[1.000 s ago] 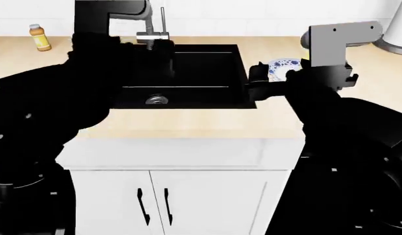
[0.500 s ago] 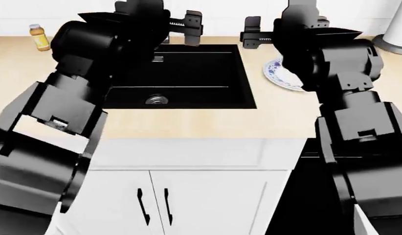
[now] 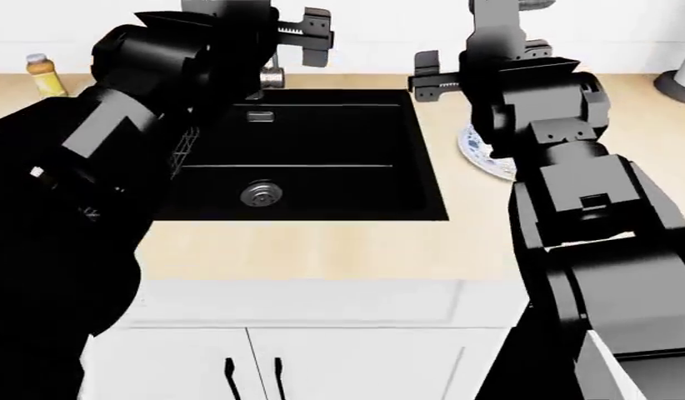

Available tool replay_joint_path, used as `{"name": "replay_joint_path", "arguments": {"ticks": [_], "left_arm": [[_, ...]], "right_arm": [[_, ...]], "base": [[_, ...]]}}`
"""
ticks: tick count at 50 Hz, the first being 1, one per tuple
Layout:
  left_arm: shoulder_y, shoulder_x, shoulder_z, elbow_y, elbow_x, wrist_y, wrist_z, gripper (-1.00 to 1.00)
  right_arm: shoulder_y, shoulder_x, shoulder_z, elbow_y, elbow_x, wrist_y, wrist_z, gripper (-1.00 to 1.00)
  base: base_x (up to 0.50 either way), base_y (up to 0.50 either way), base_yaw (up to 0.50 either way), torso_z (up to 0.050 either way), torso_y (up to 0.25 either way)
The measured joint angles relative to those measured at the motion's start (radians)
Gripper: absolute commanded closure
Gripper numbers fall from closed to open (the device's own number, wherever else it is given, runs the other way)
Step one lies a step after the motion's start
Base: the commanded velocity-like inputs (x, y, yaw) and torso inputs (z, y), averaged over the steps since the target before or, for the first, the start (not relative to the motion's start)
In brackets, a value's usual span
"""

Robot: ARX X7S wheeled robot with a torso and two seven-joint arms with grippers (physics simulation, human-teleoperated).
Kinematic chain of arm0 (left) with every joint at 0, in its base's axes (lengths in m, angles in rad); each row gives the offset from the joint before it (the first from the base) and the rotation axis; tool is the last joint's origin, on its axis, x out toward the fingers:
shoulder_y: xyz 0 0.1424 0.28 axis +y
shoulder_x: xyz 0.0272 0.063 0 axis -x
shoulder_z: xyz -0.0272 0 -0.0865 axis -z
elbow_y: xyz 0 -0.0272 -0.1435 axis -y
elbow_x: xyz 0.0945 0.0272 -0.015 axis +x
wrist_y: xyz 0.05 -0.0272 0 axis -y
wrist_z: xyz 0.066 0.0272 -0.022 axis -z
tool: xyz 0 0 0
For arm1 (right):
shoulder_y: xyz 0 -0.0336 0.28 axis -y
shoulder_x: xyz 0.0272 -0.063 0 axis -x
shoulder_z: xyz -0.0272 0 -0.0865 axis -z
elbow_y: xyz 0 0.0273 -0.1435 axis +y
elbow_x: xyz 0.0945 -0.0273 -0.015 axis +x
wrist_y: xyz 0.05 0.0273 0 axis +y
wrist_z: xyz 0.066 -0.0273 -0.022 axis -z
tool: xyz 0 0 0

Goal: Pick the cheese from the counter and place it in the sink. Then turn on the sink faucet.

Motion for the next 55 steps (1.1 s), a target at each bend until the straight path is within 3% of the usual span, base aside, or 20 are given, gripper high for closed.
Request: {"name": "replay_joint_path", "arguments": {"ticks": [21, 55], "left_arm": [[-0.013, 0.003, 0.168, -0.028, -0.162, 0.053, -0.002, -1.00], [-0.025, 0.003, 0.228, -0.022, -0.211, 0.067, 0.002, -1.00]], "right_arm": [[-0.012, -0.018, 0.056, 0.028, -0.081, -0.015, -0.030, -1.00], [-0.033, -0.022, -0.007, 0.032, -0.045, -0.019, -0.023, -1.00]], "base": [[0.50, 0.00, 0.00, 0.000, 0.000], [0.48, -0.07, 0.00, 0.000, 0.001]]}}
